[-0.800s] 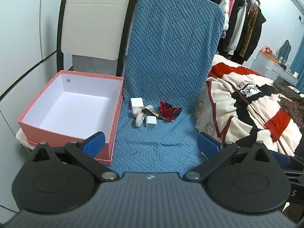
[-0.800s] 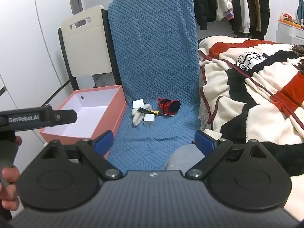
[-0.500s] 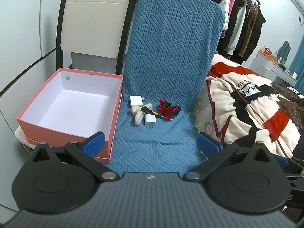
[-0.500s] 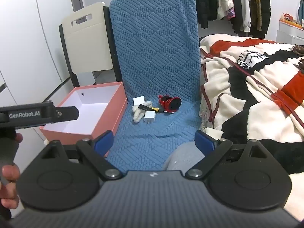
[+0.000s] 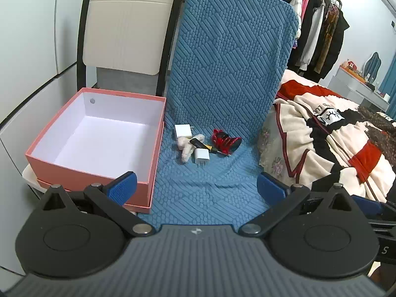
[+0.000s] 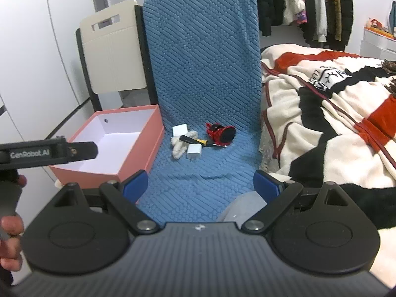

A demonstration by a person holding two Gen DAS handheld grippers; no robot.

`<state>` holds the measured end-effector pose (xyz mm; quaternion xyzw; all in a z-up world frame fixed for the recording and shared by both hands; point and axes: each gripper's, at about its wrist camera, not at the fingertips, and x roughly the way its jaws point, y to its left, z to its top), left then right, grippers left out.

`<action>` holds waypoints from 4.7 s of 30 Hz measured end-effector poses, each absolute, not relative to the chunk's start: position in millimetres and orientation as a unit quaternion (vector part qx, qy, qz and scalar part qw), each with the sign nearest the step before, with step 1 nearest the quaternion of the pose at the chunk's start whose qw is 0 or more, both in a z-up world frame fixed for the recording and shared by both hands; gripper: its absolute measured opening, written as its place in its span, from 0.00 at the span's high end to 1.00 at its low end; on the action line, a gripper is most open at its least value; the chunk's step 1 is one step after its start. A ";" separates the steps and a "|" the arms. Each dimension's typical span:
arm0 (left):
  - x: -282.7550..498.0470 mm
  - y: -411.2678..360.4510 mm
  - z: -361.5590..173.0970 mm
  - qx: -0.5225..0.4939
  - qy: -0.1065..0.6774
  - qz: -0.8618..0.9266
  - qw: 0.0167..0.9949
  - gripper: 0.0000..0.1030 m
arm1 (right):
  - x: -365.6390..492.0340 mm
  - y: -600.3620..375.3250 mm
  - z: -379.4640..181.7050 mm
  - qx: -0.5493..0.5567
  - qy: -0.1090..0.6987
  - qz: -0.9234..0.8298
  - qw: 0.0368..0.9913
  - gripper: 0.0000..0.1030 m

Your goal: Organize rigid objects

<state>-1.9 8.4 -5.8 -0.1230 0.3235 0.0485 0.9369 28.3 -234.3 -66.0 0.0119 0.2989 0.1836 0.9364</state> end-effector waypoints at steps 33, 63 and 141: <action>-10.8 12.2 -14.2 -0.124 0.332 0.037 0.934 0.00 | 17.6 -236.5 -76.1 0.028 0.295 0.201 0.934 0.09; 4.8 18.0 -29.1 -0.125 0.361 0.058 0.922 0.00 | 33.9 -222.2 -94.2 0.017 0.321 0.191 0.928 0.09; 259.6 4.9 -251.3 -0.077 0.391 0.024 0.917 0.53 | 341.9 -150.1 -248.5 0.116 0.458 0.252 0.844 0.23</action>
